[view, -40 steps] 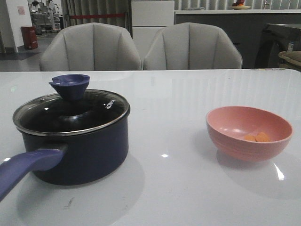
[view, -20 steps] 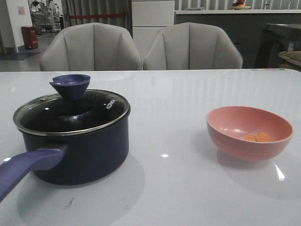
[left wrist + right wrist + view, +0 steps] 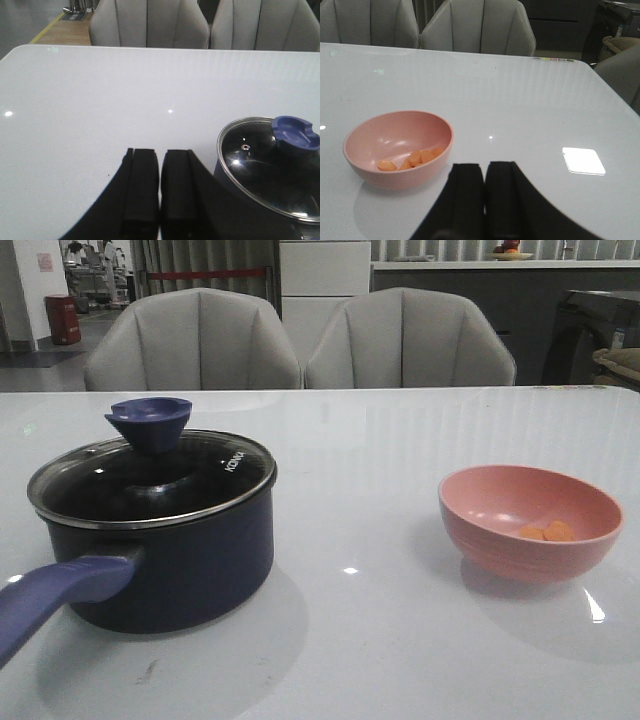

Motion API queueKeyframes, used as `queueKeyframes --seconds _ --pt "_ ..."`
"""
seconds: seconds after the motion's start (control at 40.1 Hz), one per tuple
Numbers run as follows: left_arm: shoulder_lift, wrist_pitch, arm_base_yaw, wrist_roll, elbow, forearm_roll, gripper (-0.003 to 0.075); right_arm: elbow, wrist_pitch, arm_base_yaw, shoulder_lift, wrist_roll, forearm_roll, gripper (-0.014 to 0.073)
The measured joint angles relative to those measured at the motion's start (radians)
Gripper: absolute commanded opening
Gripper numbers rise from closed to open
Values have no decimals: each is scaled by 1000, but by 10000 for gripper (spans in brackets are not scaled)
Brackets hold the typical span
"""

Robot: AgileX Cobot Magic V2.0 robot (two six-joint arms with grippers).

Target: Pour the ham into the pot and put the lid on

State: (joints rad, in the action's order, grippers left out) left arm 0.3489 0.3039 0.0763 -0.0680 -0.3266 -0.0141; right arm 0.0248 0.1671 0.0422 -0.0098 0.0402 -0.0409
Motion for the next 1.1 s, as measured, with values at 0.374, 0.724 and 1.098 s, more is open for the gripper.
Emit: queueKeyframes --seconds 0.374,0.724,1.098 --pt "15 38 0 0 0 0 377 0 2 0 0 0 0 150" --pt "15 52 35 0 0 0 575 0 2 0 0 0 0 150" --pt "113 171 35 0 -132 -56 578 0 2 0 0 0 0 150"
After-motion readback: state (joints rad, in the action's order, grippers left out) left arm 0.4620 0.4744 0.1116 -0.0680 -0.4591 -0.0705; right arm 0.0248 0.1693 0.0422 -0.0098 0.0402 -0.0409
